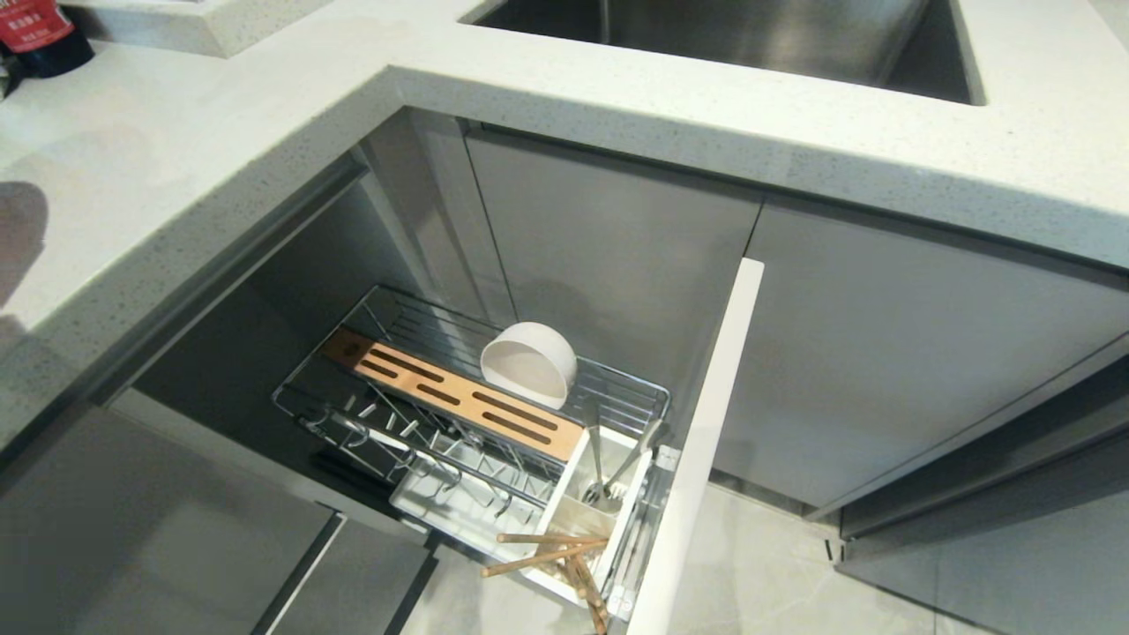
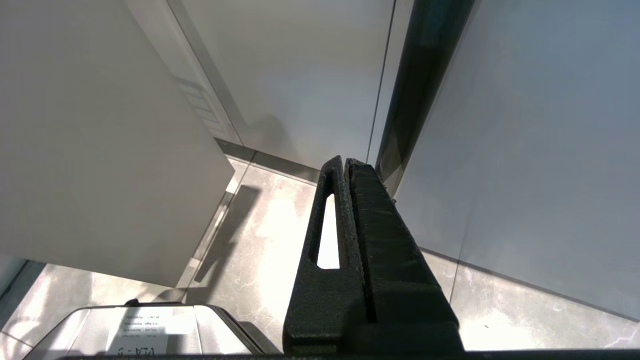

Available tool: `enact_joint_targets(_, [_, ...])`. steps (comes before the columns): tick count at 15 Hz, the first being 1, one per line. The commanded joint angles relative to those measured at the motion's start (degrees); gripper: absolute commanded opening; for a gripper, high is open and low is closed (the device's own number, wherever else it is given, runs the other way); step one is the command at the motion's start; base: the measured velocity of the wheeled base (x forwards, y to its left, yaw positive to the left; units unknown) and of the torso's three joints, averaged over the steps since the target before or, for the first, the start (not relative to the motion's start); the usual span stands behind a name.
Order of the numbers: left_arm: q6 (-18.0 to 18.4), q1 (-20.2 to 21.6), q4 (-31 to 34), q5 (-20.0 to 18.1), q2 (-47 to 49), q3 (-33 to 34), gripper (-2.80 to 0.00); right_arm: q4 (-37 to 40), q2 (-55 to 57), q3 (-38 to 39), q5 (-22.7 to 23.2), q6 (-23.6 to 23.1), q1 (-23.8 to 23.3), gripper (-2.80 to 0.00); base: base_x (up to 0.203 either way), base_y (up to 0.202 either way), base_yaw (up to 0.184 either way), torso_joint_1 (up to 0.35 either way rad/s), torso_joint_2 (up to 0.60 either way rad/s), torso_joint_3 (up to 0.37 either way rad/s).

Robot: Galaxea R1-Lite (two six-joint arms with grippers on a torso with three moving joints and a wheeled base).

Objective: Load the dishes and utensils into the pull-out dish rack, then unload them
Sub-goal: Pick up the plate and place it in the cupboard

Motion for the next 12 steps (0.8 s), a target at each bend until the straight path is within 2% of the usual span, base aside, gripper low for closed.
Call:
enact_joint_targets(1, [-1.5, -2.9, -1.5, -0.5, -1.0, -0.4, -2.80, 0.0, 0.0, 0.0, 0.0, 0.0, 0.0, -2.80, 0.000, 0.000, 0.000, 0.000, 0.00, 0.000])
enact_joint_targets(4, [-5.5, -7.7, -4.1, -3.6, -2.0, -0.3, -2.80, 0.0, 0.0, 0.0, 0.0, 0.0, 0.0, -2.80, 0.000, 0.000, 0.000, 0.000, 0.00, 0.000])
enact_joint_targets(7, [-9.2, -11.5, -4.9, -10.0, -3.5, -0.1, -2.80, 0.0, 0.0, 0.0, 0.0, 0.0, 0.0, -2.80, 0.000, 0.000, 0.000, 0.000, 0.00, 0.000])
enact_joint_targets(9, [-11.8, -13.7, -4.9, -15.6, -4.9, -0.1, -2.80, 0.0, 0.0, 0.0, 0.0, 0.0, 0.0, -2.80, 0.000, 0.000, 0.000, 0.000, 0.00, 0.000])
enact_joint_targets(12, [-15.4, -16.1, -4.5, -26.8, -7.4, 0.8, -2.80, 0.0, 0.0, 0.0, 0.0, 0.0, 0.0, -2.80, 0.000, 0.000, 0.000, 0.000, 0.00, 0.000])
